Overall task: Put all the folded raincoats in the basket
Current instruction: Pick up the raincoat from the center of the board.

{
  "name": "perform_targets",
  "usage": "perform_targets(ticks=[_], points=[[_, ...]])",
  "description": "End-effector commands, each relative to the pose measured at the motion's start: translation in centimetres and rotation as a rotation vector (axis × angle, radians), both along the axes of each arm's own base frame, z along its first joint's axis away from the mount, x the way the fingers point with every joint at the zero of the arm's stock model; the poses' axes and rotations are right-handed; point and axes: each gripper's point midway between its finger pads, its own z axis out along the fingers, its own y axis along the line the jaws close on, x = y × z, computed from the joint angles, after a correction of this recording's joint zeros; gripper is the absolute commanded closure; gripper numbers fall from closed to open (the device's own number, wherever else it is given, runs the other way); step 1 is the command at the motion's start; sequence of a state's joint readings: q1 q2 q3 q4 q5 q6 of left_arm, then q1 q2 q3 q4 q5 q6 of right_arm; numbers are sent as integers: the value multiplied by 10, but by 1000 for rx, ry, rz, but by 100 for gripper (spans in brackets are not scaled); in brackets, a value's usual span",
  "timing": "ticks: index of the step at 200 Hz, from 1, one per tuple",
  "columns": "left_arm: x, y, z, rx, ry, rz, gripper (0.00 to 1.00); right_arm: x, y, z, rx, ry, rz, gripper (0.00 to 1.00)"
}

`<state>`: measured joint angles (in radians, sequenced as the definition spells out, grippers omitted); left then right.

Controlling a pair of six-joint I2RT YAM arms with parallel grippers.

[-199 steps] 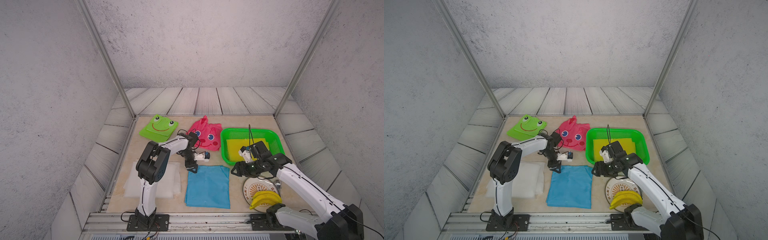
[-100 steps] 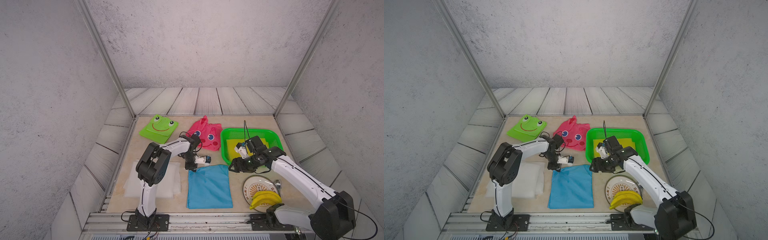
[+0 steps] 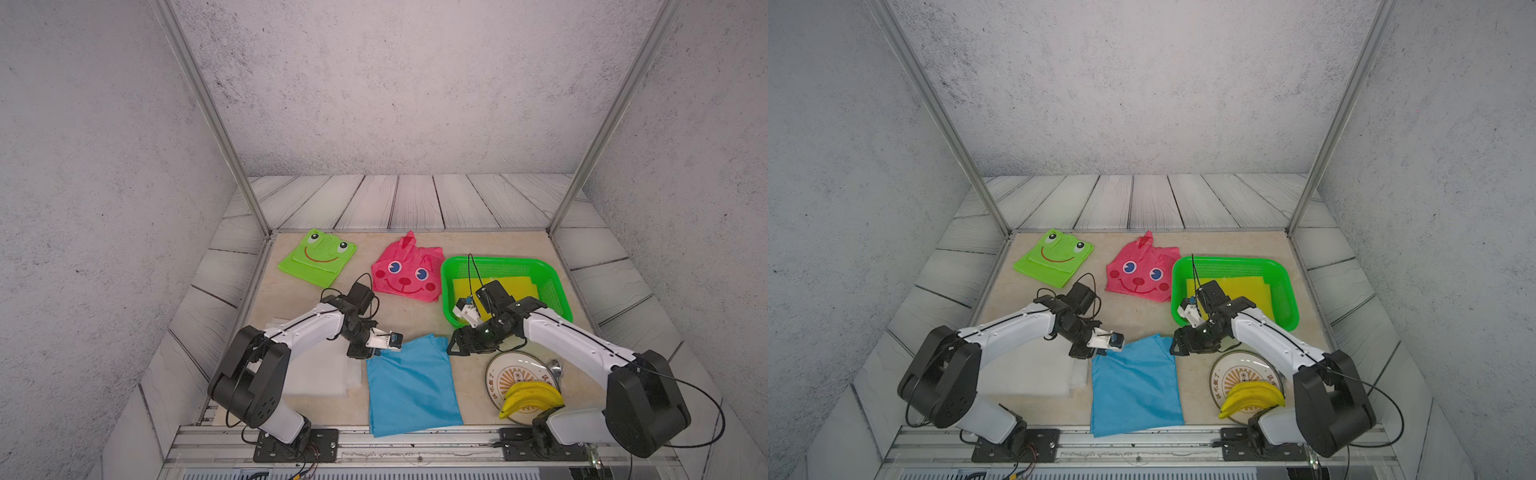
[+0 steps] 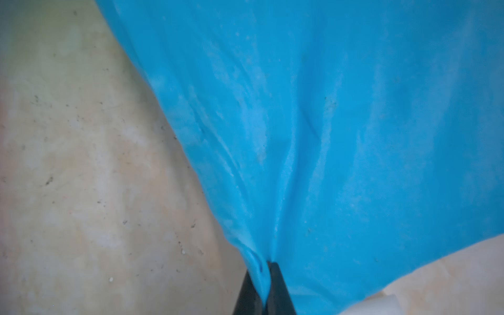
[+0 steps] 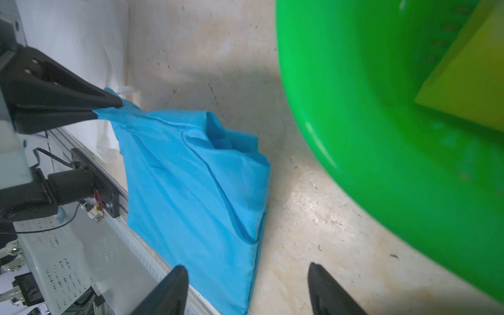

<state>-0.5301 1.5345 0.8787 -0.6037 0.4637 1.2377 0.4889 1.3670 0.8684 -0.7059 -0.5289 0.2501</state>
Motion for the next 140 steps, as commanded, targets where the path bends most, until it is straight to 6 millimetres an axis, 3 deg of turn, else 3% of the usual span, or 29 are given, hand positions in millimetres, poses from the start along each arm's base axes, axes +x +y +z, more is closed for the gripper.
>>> perform_targets(ticks=[1,26,68,111,140], points=[[19,-16,11,-107,-133,-29,100,25,13,33,38,-232,81,26],[26,-16,16,-115,-222,-80,100,39,16,53,7,-404,262,26],[38,-24,32,-159,-351,-142,100,59,38,54,20,-475,530,22],[50,-24,46,-168,-410,-121,100,49,49,33,-41,-301,652,21],[56,-24,52,-193,-415,-95,100,35,61,36,26,-251,669,18]])
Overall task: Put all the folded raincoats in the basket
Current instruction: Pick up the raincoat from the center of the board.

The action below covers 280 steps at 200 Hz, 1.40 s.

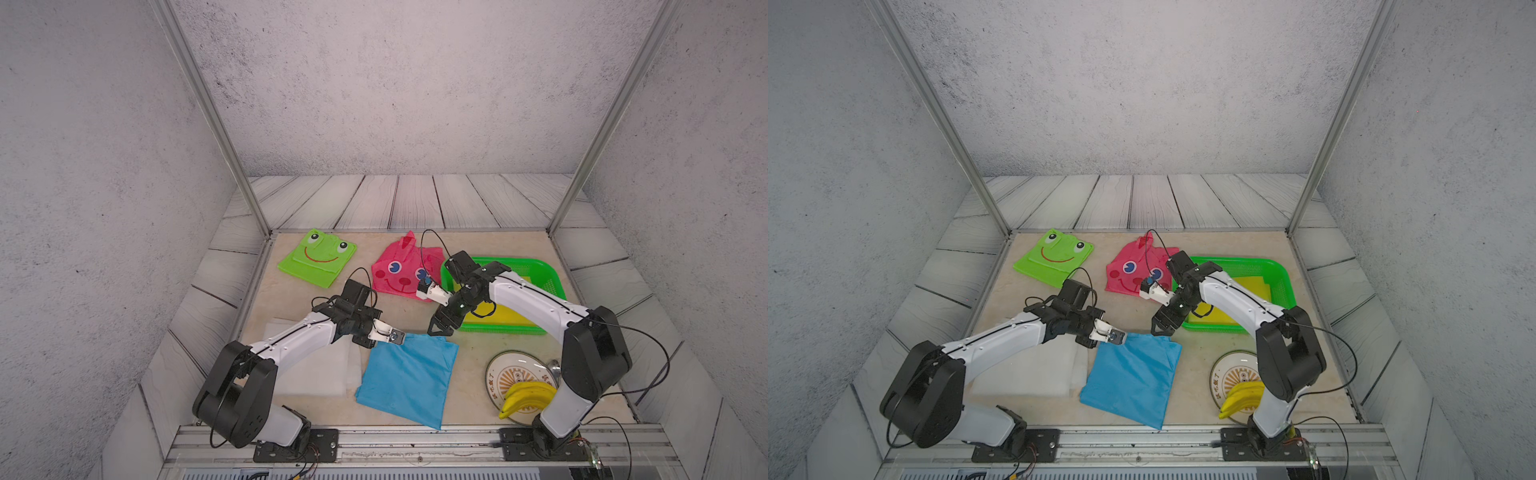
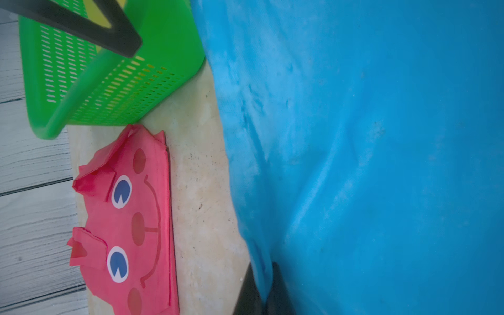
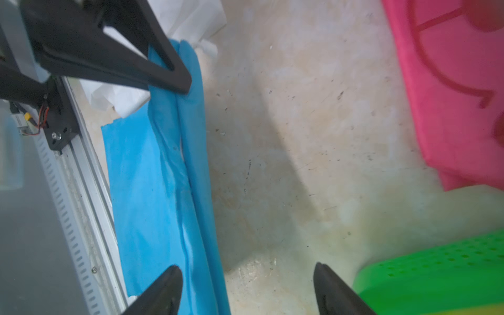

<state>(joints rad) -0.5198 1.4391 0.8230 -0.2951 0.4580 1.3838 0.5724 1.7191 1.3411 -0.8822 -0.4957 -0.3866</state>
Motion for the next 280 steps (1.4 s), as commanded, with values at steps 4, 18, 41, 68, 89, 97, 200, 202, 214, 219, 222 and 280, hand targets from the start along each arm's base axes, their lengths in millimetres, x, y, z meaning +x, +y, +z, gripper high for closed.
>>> perform_targets(ticks=[4,18,41,68,89,97,200,202,214,219,222,280], points=[[8,-1,15,-48,-27,13,100,-25,3,9,16,75,66,17],[9,-2,20,-68,-13,25,100,-34,3,7,19,108,79,17],[12,-2,24,-78,-8,34,100,-44,3,4,30,149,85,17],[14,-3,29,-102,18,45,100,-48,0,-7,0,135,95,17],[16,-5,35,-129,39,54,100,-48,2,-15,-13,126,103,22],[16,-5,37,-135,50,58,100,-46,3,-16,-10,120,99,27],[16,11,98,-256,314,201,42,-51,2,38,71,-10,192,100],[15,11,100,-259,324,203,40,-51,1,40,71,-11,196,100],[12,9,114,-280,359,212,33,-52,-1,50,64,-22,204,100],[10,8,119,-287,372,210,32,-53,-3,53,56,-27,205,100],[10,8,122,-292,382,210,30,-52,-4,56,53,-36,207,100],[-14,-7,159,-360,517,112,0,-42,-39,80,-105,-211,194,100]])
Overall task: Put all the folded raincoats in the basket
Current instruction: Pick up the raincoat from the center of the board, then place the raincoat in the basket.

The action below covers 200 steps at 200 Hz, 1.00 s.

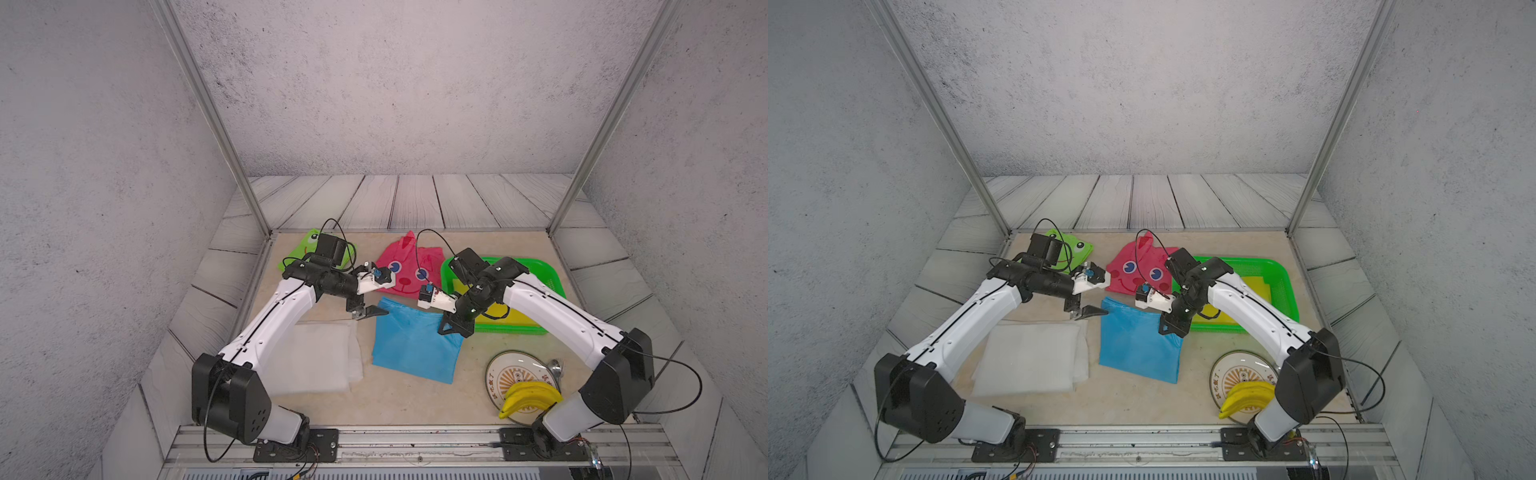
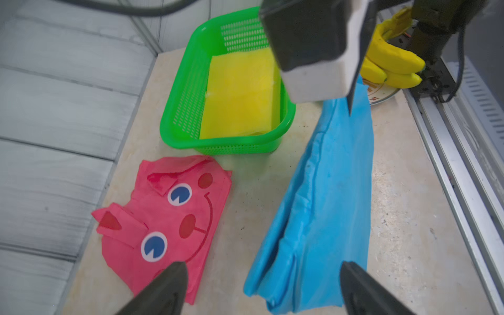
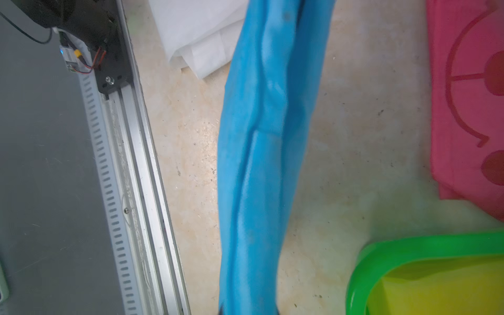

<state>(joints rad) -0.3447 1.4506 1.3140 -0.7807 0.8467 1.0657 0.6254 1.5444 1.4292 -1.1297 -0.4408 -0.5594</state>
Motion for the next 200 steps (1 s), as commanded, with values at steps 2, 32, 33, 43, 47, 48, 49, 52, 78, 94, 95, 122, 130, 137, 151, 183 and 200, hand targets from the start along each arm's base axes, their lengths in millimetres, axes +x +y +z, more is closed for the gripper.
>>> perform_targets(ticks=[2,32,33,43,47,48,49,52,78,94,95,122,130,137,151,183,200], points=[[-32,-7,9,-43,132,-98,0,1,-22,16,-75,-99,-3,100],[-36,-15,12,-22,142,-123,0,13,-22,38,-20,-222,-67,100],[-36,-15,12,-23,144,-123,0,13,-22,39,-17,-224,-72,100],[-34,-16,15,-32,150,-113,0,14,-20,48,24,-240,-104,100],[-32,-17,16,-34,153,-106,1,13,-19,52,43,-239,-109,100],[-32,-17,16,-34,155,-103,1,13,-19,53,48,-239,-111,100],[-32,-17,16,-36,154,-100,1,13,-19,54,52,-238,-112,100],[-30,-18,17,-37,156,-91,0,12,-18,56,66,-236,-114,100],[-8,-22,25,-61,169,26,0,7,-16,77,156,-232,-169,100],[5,-25,34,-98,182,93,0,22,-23,89,209,-244,-309,100],[5,-25,35,-100,183,94,0,23,-24,89,212,-242,-324,100],[10,-30,47,-145,213,116,1,50,-46,104,311,-202,-607,100],[13,-31,48,-152,215,126,1,56,-54,106,336,-189,-677,100],[15,-31,47,-154,213,135,0,64,-63,106,349,-181,-759,100],[23,-31,43,-145,210,165,0,74,-80,105,382,-156,-881,100],[28,-30,34,-136,213,187,0,95,-118,90,442,-89,-1120,100],[27,-31,32,-142,223,179,0,104,-126,76,470,-41,-1154,100]])
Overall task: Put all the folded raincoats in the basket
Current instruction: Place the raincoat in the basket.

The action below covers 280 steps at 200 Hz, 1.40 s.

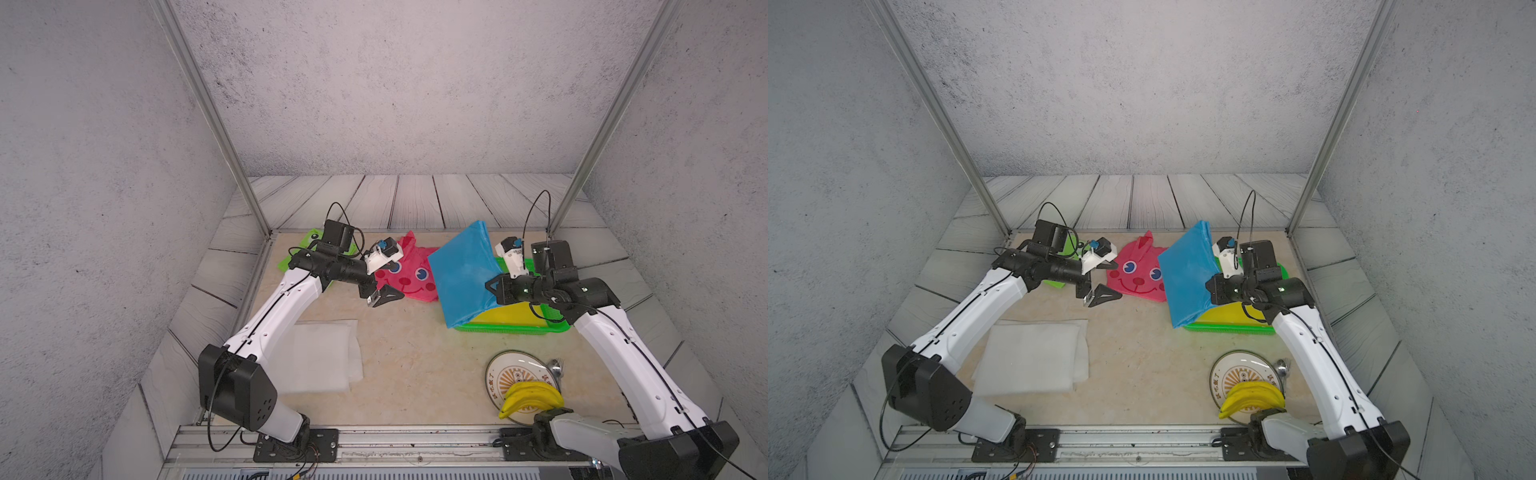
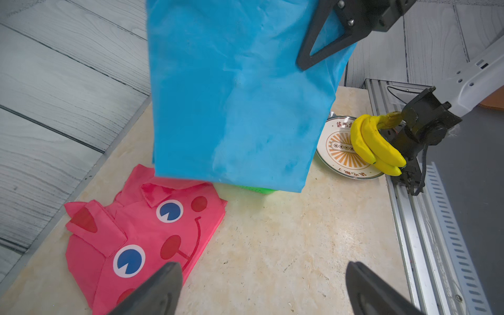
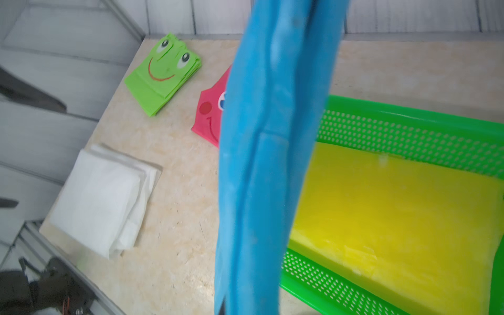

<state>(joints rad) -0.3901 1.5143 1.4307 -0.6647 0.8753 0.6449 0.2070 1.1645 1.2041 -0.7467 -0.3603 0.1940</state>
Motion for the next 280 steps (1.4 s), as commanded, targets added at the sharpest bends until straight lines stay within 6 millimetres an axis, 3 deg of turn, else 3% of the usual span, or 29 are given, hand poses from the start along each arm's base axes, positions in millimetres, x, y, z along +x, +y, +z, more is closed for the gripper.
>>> perform_targets(ticks=[1,46,73,89,109,132,150,168,210,226,245,280], points=[[3,-1,-5,-9,23,12,0,16,-6,3,136,2,-92,100],[7,-2,-17,-1,47,19,0,38,-31,-51,77,88,-139,100],[9,-4,-24,4,73,22,0,45,-21,-64,73,134,-11,100],[9,-4,-29,7,88,23,0,44,-4,-50,139,155,101,100],[9,-4,-36,13,102,26,0,43,15,-19,235,97,203,100],[11,-4,-41,18,113,30,0,41,24,16,275,-6,285,100],[12,-5,-46,22,123,31,1,43,23,24,270,-35,290,100],[13,-6,-48,24,130,33,0,48,10,0,176,22,235,100],[12,-10,-62,55,144,34,0,45,-47,-109,-31,392,67,100],[11,-12,-65,67,149,31,1,44,-71,-140,-77,478,8,100],[8,-13,-68,79,149,23,0,45,-87,-151,-51,493,-56,100],[7,-20,-76,104,152,18,0,44,-104,-142,-48,460,-124,100]])
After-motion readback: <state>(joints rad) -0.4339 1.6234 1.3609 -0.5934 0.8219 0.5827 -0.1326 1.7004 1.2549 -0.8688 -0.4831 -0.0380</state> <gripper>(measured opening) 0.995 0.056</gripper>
